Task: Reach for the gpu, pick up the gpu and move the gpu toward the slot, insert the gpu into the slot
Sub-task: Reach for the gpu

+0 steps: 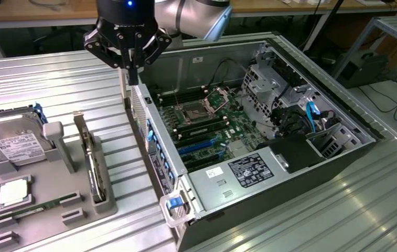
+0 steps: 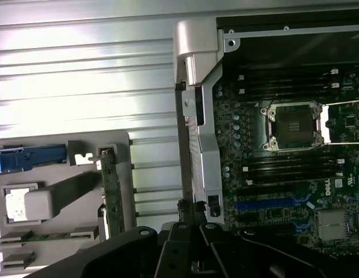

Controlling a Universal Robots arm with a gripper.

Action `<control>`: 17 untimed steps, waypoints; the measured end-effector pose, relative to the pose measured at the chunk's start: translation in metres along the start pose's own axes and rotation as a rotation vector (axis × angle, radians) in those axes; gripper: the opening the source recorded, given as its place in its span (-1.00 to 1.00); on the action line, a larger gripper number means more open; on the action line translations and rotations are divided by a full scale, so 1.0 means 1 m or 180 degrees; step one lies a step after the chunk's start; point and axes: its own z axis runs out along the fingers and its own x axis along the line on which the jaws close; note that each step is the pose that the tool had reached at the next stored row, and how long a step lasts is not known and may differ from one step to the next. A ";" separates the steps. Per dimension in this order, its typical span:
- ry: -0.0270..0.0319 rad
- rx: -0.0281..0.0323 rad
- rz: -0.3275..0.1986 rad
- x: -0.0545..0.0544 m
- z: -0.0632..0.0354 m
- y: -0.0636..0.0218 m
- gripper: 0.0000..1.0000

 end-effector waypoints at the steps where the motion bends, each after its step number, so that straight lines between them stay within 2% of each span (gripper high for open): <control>1: 0.0000 0.0000 0.0000 0.001 -0.0001 -0.0001 -0.79; 17: 0.0000 0.0000 0.0000 0.014 -0.0003 -0.0010 -0.79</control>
